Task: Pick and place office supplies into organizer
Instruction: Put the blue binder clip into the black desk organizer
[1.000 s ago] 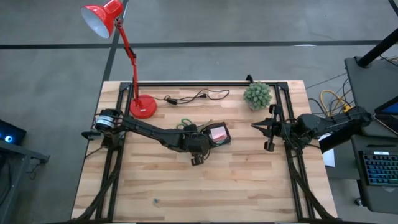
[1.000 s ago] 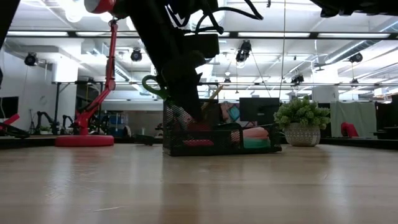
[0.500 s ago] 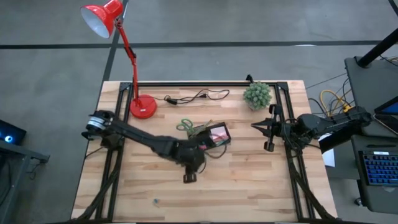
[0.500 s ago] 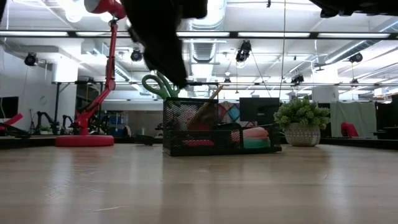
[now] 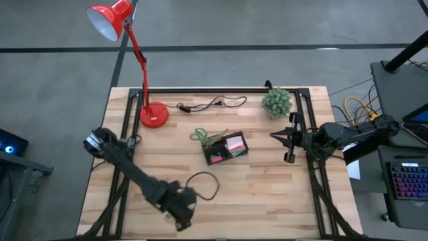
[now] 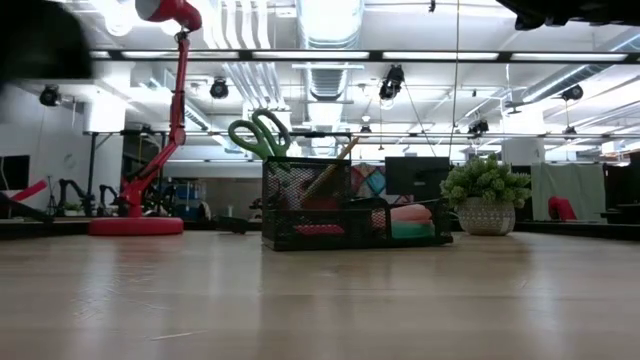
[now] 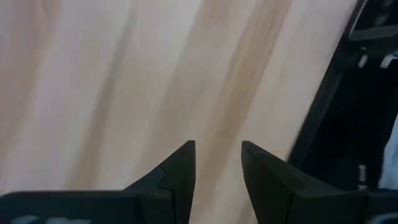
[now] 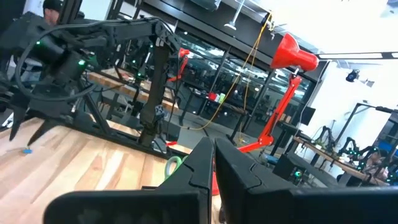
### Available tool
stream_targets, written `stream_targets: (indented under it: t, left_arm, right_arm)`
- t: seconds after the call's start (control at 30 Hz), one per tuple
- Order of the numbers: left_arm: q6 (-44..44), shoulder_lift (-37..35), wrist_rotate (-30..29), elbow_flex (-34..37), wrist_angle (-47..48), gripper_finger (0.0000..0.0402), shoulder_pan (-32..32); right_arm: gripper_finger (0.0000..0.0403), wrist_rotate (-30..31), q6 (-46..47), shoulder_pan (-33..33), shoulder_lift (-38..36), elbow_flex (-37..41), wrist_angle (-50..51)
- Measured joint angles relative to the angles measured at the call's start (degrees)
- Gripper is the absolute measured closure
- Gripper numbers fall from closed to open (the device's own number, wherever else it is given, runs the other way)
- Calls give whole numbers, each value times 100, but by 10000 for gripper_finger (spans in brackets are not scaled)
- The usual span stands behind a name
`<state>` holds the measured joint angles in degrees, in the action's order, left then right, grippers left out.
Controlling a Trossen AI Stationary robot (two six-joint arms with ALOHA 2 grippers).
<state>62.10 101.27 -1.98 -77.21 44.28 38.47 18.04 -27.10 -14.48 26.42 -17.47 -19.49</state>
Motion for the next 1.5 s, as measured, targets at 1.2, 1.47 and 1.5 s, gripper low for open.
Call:
stream_targets:
  t: [1.2,1.47,1.5]
  left_arm:
    - [2609,492,272,546,388,288,916]
    - [2402,492,258,571,271,288,916]
    - [2396,494,262,593,288,288,921]
  right_arm:
    - [394,0,-2,0,2,0,-7]
    - [394,0,8,0,2,0,-7]
    - [394,0,8,0,0,0,-7]
